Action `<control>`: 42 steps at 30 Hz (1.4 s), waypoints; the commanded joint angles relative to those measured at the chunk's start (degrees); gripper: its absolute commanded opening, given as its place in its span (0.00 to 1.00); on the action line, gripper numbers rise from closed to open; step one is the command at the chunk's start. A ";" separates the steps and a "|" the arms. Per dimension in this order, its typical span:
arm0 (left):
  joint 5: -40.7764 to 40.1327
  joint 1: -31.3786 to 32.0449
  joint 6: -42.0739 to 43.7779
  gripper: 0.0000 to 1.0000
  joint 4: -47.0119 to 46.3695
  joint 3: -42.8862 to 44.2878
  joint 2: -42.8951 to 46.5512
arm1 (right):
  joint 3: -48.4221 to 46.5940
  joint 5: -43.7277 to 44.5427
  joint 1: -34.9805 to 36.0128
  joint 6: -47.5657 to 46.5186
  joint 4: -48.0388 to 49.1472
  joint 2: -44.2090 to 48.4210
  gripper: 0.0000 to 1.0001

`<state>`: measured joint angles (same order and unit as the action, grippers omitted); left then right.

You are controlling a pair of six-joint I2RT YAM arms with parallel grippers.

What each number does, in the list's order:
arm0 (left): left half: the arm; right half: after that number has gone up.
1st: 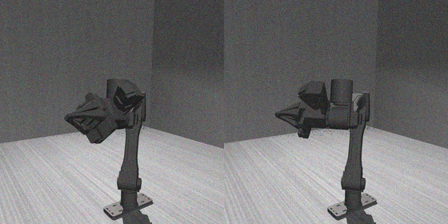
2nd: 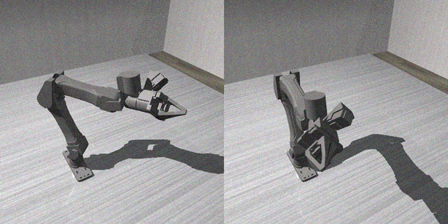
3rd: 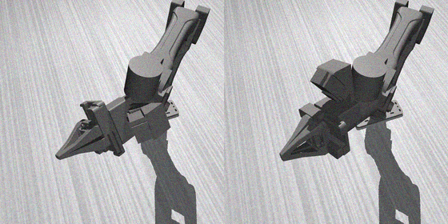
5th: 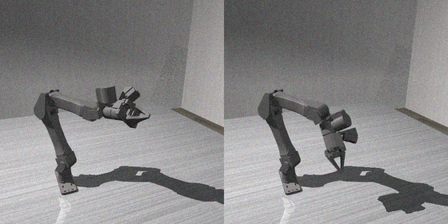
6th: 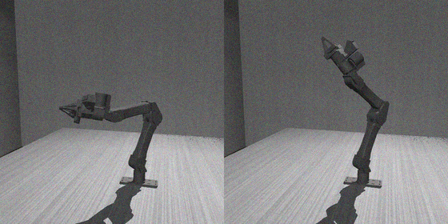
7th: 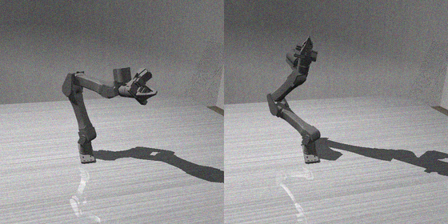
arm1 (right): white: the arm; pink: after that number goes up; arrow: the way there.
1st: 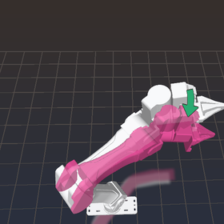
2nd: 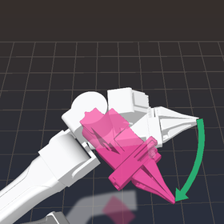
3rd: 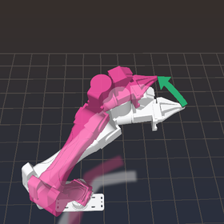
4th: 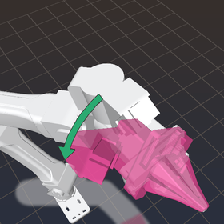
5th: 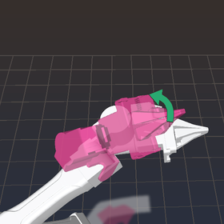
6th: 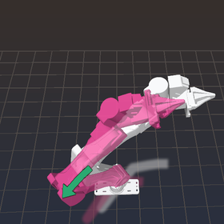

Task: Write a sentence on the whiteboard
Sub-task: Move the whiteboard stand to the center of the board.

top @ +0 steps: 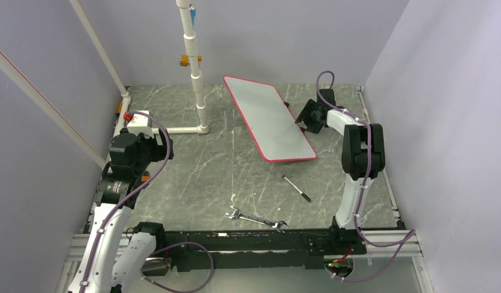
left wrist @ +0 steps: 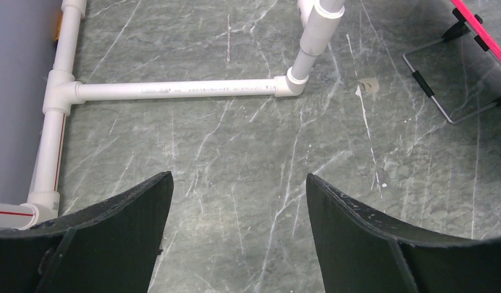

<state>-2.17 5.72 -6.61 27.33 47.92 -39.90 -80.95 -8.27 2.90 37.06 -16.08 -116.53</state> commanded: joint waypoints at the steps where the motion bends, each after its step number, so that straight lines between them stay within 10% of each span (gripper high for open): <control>1: 0.86 0.44 0.96 0.84 -1.33 2.25 0.29 | -2.24 4.87 0.84 -0.76 -2.16 -0.88 0.57; 21: 0.64 0.87 1.07 0.84 -1.23 2.26 0.77 | 9.04 13.46 6.12 -6.82 -5.47 4.06 0.28; 42: -0.72 1.14 1.43 0.85 -1.00 2.25 0.59 | 24.73 9.94 21.99 -2.89 -1.10 15.73 0.30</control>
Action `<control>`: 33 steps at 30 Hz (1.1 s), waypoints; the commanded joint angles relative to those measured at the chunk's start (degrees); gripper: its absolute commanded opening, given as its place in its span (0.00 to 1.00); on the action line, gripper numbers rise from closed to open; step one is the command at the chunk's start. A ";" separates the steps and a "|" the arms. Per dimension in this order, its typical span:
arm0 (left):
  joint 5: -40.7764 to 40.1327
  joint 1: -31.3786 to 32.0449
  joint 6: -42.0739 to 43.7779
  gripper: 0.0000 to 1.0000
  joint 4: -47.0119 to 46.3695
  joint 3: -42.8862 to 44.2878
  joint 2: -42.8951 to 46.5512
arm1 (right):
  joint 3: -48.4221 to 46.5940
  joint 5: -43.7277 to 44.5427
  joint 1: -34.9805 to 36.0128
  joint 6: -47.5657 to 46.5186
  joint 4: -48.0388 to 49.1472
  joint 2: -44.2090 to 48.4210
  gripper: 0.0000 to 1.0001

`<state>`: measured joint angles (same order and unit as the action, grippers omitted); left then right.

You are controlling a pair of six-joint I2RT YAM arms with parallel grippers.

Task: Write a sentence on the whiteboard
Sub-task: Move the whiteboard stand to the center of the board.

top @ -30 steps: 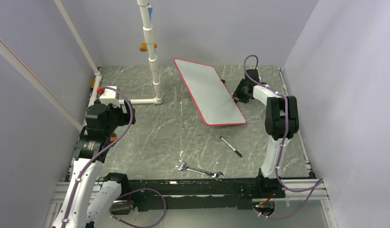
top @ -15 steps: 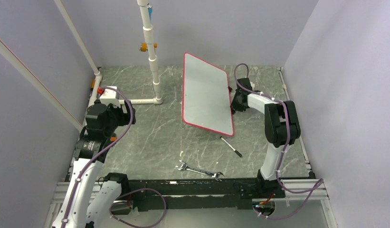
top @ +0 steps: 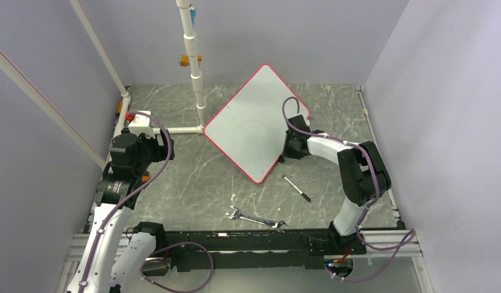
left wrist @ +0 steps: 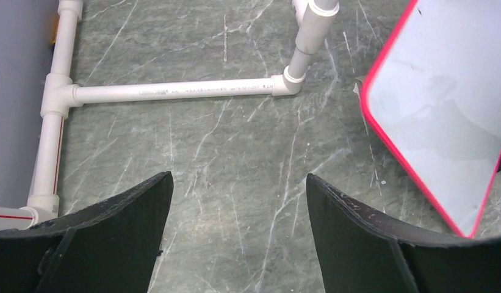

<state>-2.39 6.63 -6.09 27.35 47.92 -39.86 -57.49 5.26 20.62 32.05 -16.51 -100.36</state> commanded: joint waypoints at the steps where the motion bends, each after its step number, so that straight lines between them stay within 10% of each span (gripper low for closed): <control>1: -0.53 0.23 0.95 0.85 -1.09 2.19 0.50 | 1.15 -3.43 5.33 2.40 -0.55 -0.77 0.30; 15: -0.88 0.31 1.21 0.86 -1.03 2.18 -0.04 | -0.67 -4.81 17.41 2.05 1.58 -1.61 0.31; 24: 0.13 0.31 1.17 0.87 -1.03 2.25 -0.51 | 1.40 1.48 17.52 -2.80 -6.51 13.31 0.44; 33: 1.87 0.31 -0.18 0.88 -1.75 2.02 -2.09 | -3.20 -1.07 2.59 -3.30 -5.61 19.65 0.67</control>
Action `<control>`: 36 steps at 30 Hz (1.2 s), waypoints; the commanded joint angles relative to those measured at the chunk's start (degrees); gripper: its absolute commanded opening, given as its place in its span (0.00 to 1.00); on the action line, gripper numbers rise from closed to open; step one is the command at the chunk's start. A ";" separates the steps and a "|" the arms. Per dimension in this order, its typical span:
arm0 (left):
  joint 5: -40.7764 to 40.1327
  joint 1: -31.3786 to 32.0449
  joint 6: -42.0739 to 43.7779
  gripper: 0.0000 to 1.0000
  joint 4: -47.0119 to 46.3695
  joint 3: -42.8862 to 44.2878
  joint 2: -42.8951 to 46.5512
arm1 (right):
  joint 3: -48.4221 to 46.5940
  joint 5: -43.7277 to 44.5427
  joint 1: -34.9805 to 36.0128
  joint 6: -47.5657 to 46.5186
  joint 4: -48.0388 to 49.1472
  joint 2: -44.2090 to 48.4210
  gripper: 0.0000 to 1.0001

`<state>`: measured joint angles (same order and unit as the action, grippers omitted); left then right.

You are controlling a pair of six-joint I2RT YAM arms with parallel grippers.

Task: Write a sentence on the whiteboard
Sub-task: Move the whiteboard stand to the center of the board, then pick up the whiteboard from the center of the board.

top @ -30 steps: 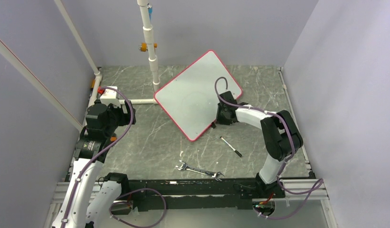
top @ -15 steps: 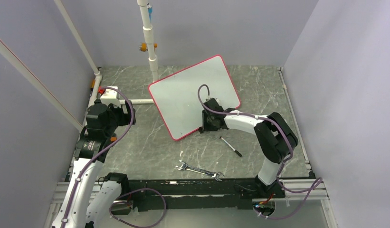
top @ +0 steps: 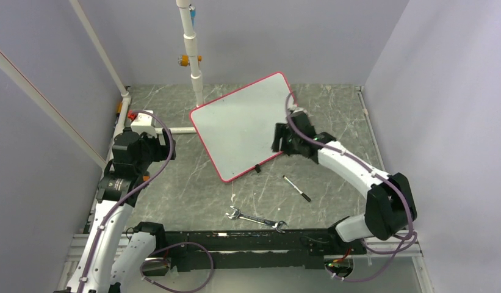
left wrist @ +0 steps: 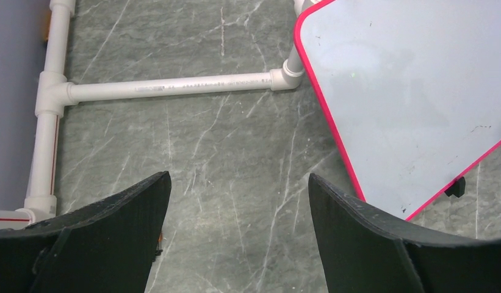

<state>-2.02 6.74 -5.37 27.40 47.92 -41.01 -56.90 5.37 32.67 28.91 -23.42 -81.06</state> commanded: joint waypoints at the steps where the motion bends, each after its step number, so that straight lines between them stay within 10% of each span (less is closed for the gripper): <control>1: 1.49 0.20 -2.05 0.88 -1.91 2.08 -1.46 | -5.08 -3.10 -12.59 0.21 2.40 -0.61 0.67; 17: 10.52 0.20 -25.64 0.88 -18.56 -14.44 -3.40 | -30.40 -20.27 -36.15 9.49 12.28 -29.73 0.69; 36: 23.90 0.20 -32.67 0.81 -66.85 -30.85 -18.71 | -32.98 -49.16 -39.69 21.53 30.39 -44.19 0.65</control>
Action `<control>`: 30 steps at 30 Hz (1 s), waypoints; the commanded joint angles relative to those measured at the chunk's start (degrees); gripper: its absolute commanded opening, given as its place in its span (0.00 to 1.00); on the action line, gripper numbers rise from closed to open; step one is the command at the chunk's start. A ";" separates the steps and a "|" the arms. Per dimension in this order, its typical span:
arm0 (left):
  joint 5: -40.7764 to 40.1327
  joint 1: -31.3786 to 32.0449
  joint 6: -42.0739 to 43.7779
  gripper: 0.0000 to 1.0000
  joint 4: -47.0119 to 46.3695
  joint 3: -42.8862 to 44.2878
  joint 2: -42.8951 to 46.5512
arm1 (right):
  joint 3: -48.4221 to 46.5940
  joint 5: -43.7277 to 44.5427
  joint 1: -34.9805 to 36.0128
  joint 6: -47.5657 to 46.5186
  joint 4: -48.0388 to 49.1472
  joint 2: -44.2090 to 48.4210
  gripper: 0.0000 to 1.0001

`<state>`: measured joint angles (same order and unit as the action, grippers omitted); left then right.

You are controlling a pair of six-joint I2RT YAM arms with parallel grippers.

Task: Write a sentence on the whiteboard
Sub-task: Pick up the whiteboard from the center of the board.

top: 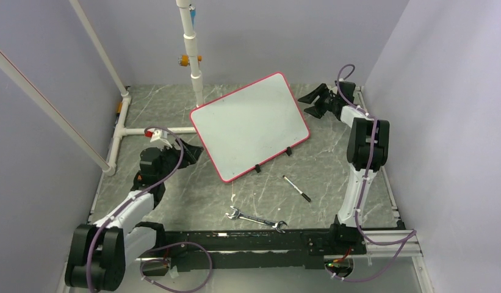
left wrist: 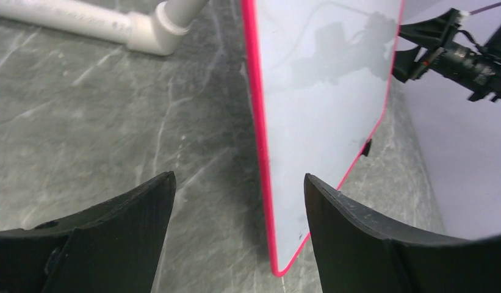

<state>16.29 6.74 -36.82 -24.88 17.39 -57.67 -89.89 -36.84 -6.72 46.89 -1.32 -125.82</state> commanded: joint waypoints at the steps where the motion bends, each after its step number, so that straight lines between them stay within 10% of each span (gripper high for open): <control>1: 6.68 0.20 -1.30 0.80 -16.42 -0.34 -3.10 | 0.45 -8.56 -0.41 4.61 9.71 0.19 0.65; 24: 19.52 0.20 -2.02 0.61 -35.36 4.06 -22.54 | 9.20 -28.57 -3.63 26.97 58.84 -7.05 0.66; 30: 20.43 0.20 -2.86 0.56 -36.75 5.24 -24.93 | 7.80 -29.86 -1.58 25.41 56.96 -8.21 0.64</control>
<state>33.76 6.72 -38.83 -56.29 20.18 -81.71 -79.79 -63.90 -9.47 73.21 52.12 -133.88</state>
